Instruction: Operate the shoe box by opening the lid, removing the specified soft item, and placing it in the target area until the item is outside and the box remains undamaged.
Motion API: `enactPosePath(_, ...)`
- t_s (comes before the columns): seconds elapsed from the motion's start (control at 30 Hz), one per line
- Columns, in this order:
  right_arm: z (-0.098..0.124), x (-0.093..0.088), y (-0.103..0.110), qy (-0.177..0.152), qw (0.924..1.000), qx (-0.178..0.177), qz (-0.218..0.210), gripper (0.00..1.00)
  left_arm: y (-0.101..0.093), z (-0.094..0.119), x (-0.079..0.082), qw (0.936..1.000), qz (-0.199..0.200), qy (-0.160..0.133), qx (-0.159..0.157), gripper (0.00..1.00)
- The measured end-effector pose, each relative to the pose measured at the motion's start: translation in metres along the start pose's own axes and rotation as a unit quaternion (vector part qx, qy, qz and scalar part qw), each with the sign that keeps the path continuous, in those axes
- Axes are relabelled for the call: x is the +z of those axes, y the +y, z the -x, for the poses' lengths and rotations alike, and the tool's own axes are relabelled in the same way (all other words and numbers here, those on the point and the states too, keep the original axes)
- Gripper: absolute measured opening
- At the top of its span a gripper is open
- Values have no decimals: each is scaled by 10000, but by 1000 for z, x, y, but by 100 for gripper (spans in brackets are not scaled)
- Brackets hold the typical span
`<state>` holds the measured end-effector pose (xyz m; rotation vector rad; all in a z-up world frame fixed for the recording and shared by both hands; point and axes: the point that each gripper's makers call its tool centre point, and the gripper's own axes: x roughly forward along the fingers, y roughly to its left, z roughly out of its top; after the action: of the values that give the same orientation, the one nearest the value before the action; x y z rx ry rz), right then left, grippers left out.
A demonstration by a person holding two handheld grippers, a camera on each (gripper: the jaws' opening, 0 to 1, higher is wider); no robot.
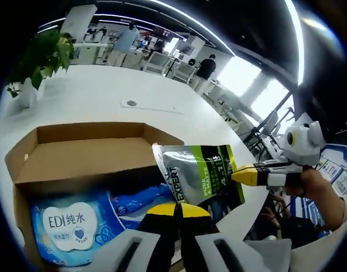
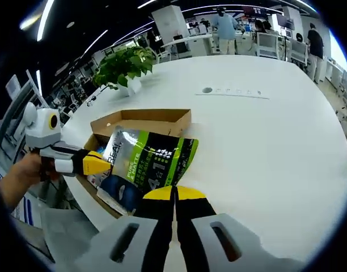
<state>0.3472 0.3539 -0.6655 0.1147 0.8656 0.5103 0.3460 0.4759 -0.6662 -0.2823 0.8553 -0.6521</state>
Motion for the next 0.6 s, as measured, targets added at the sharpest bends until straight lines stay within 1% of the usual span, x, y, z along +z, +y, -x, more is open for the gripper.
enactPosePath(0.27,9,2,-27,13,9998,-159,-83,0,-18,-21,2,9999,4,74,-83,0)
enactPosePath(0.6,17,-3,-58,66,9992,-333,-201,0,-38,-48,4,9996,5,206,-173,0)
